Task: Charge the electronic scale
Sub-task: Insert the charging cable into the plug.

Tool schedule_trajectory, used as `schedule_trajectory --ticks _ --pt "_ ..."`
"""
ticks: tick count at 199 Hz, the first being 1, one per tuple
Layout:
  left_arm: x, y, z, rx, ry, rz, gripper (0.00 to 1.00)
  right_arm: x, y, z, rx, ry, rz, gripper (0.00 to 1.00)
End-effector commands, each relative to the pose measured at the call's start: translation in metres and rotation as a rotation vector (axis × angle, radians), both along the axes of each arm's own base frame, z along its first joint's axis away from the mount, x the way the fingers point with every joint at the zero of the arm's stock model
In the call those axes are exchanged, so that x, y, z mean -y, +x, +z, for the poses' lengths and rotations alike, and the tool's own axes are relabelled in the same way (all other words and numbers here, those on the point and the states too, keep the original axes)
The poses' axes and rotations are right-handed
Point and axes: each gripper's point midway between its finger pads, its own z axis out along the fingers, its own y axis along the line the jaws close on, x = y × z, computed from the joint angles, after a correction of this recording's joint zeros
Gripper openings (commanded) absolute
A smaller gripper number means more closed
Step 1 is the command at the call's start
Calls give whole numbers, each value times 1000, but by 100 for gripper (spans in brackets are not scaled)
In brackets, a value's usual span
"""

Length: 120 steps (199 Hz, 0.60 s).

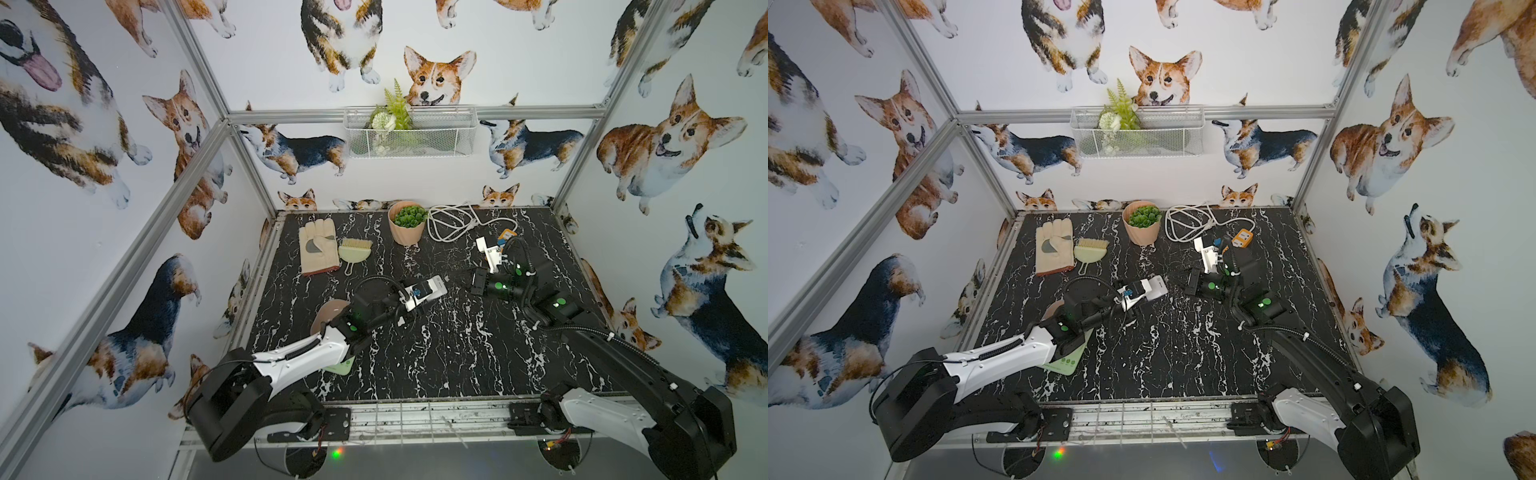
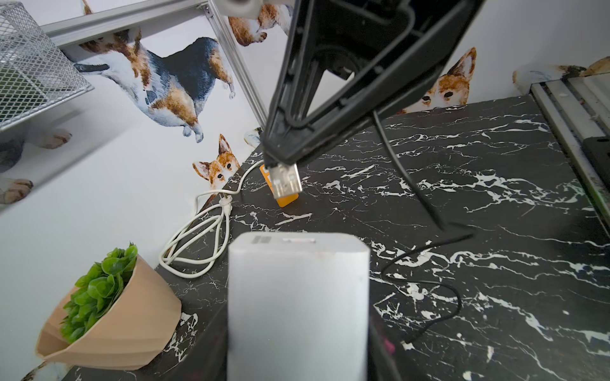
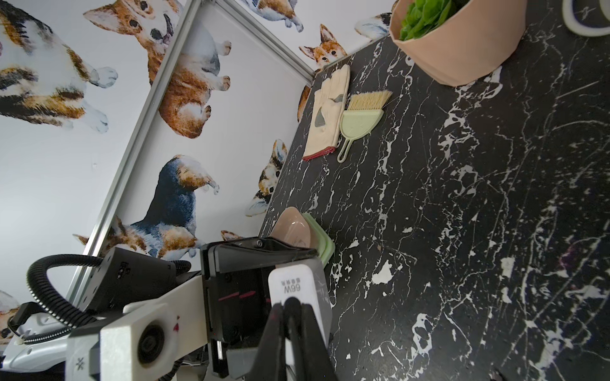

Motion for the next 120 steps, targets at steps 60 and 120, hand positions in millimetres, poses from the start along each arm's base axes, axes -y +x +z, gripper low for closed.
schedule_trajectory --ticks 60,120 --pt "3 5 18 15 -53 11 22 -9 9 8 82 51 0 0" --pt "3 12 22 -36 -93 53 21 -10 10 8 120 78 -16 0"
